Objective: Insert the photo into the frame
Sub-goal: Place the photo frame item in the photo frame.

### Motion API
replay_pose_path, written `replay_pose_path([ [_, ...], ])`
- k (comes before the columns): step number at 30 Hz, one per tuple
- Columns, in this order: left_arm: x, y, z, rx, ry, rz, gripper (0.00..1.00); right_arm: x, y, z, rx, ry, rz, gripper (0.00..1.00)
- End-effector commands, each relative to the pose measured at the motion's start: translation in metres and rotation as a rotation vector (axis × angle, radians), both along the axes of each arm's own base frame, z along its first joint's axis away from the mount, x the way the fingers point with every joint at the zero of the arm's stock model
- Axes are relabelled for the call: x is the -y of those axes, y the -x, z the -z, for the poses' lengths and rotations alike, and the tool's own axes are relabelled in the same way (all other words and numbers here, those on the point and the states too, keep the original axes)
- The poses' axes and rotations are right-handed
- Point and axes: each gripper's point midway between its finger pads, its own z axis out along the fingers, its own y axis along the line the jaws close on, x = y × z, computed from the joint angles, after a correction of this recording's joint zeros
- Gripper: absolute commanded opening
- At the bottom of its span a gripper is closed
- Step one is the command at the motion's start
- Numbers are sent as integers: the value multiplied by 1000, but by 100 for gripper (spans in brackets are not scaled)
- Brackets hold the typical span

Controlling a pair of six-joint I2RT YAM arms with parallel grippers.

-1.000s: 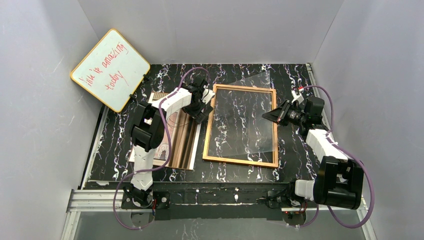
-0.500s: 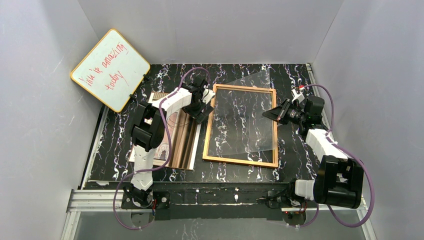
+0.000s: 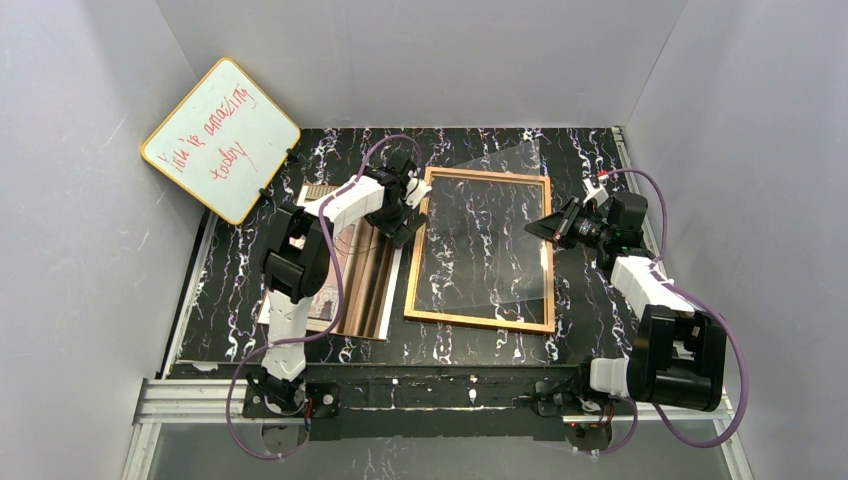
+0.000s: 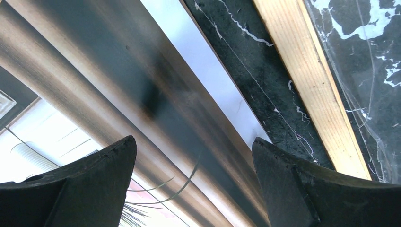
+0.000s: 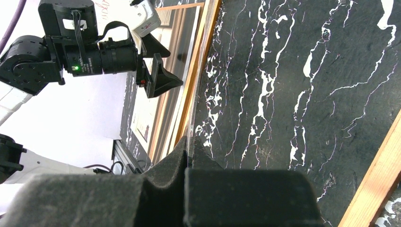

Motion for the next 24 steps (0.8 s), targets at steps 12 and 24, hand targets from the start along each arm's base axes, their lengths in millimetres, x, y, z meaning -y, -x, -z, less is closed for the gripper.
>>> replay_pose_path([
  [12,29,66,21,-162,52,114,89,2,-9,-1,30,-36,50,1],
  [24,32,66,17,-150,59,119,89,-7,0,-6,-34,-180,45,1],
])
